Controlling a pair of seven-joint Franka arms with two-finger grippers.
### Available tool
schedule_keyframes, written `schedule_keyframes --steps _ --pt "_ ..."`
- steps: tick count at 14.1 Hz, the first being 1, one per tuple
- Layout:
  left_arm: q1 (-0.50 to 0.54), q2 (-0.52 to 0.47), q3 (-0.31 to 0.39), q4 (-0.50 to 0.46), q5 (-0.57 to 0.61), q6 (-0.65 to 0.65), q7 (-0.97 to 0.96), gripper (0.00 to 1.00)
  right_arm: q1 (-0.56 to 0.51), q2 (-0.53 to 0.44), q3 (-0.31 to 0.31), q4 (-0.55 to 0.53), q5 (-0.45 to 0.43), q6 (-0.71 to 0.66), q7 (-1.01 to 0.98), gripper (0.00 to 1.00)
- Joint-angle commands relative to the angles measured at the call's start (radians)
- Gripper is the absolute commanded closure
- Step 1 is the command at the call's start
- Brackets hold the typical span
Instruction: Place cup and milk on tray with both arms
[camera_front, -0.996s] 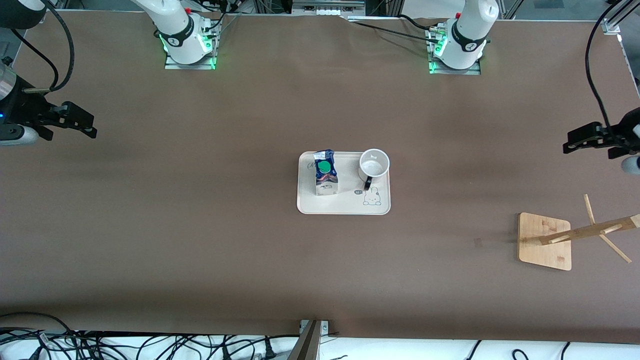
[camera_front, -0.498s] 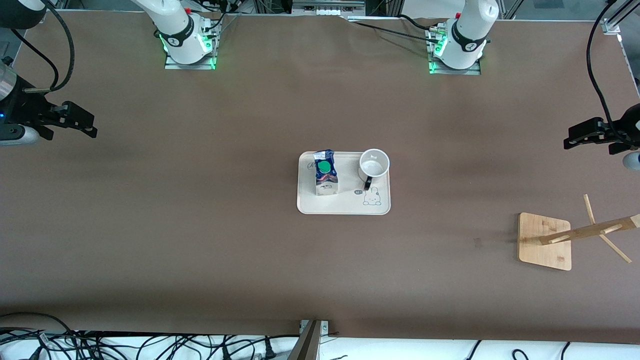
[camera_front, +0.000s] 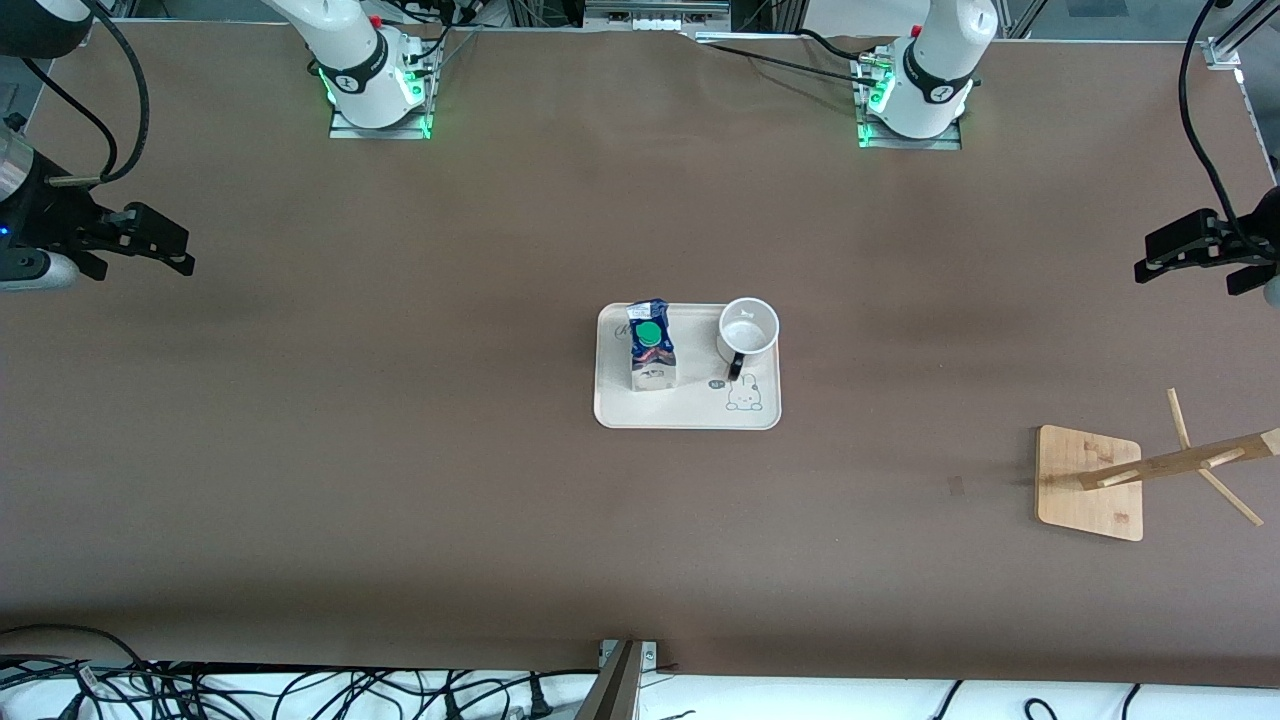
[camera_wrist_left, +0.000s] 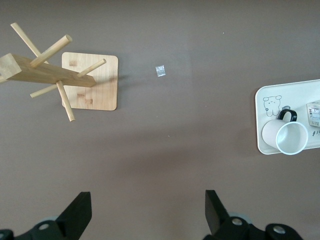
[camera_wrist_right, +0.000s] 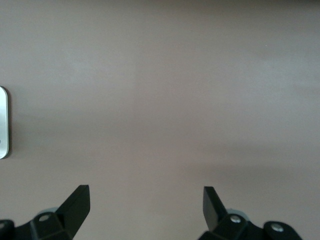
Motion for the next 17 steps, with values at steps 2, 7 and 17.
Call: schedule_keyframes --steps 2,7,17 --pt "-0.031 -0.040 -0.010 -0.049 0.022 0.026 -0.012 0.00 -0.002 0.001 0.001 0.013 0.014 -0.013 -0.017 0.00" --pt "-0.032 -0.072 -0.011 -0.102 0.022 0.069 -0.013 0.00 -0.002 0.001 0.001 0.012 0.014 -0.015 -0.020 0.00" --pt "-0.034 -0.062 -0.016 -0.085 0.012 0.047 -0.012 0.00 -0.002 0.002 0.000 0.015 0.013 -0.013 -0.020 0.00"
